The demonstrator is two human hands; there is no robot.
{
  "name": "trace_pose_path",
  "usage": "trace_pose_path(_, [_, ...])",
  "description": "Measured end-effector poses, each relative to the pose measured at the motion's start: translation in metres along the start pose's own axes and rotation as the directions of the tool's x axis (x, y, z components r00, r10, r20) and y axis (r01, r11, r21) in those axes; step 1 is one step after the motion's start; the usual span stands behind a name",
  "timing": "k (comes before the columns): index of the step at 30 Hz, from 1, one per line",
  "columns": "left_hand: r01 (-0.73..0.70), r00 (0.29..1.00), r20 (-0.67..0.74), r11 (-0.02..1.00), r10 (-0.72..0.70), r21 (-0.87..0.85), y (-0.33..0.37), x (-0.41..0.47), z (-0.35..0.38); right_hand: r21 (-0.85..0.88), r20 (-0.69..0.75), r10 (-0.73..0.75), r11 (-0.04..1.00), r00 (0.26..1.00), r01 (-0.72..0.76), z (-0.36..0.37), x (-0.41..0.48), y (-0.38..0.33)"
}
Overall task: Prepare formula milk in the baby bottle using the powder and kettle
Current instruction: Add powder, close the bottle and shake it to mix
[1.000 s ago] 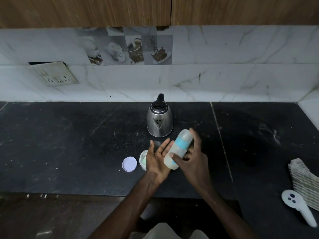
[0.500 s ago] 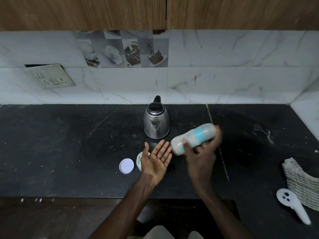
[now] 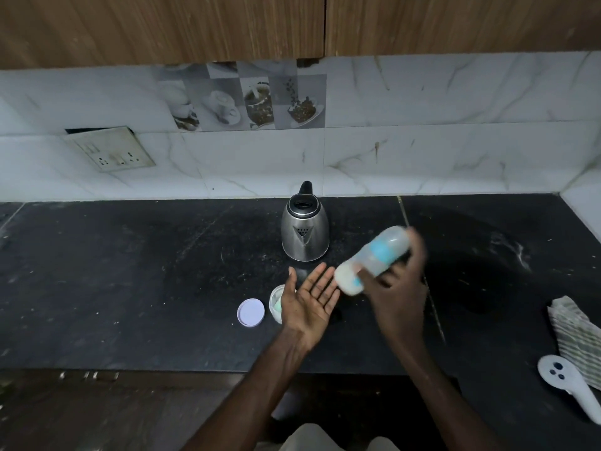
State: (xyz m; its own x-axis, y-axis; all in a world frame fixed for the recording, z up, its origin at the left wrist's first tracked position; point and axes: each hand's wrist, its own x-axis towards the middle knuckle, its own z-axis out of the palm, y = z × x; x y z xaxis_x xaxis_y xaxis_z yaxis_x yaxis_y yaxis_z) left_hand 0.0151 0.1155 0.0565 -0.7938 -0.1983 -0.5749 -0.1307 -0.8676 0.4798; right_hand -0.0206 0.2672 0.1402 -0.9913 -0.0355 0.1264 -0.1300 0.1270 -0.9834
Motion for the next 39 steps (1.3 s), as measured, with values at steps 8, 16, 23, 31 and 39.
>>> trace_pose_path(8, [0.002, 1.0, 0.017, 0.999, -0.001, -0.036, 0.0, -0.001, 0.003, -0.079, 0.201, 0.088, 0.994, 0.976, -0.073, 0.006, -0.014, 0.013])
trace_pose_path(16, [0.003, 1.0, 0.019, 1.0, -0.003, -0.016, -0.004, -0.003, 0.007, 0.041, 0.157, 0.133, 0.989, 0.979, -0.141, 0.004, -0.006, 0.005])
trace_pose_path(23, [-0.003, 1.0, 0.018, 1.0, 0.003, -0.014, -0.004, 0.0, 0.008, 0.118, 0.259, 0.098, 0.984, 0.961, -0.132, -0.008, 0.003, -0.006])
trace_pose_path(31, [0.019, 0.999, -0.028, 0.999, -0.018, 0.032, 0.002, 0.005, 0.012, 0.034, 0.281, -0.243, 0.969, 0.928, 0.243, -0.043, 0.051, -0.076])
trace_pose_path(39, [0.069, 0.997, 0.03, 0.997, -0.069, 0.019, 0.004, 0.023, 0.017, -0.219, 0.227, -0.048, 0.971, 0.973, 0.1, 0.0, 0.013, -0.026])
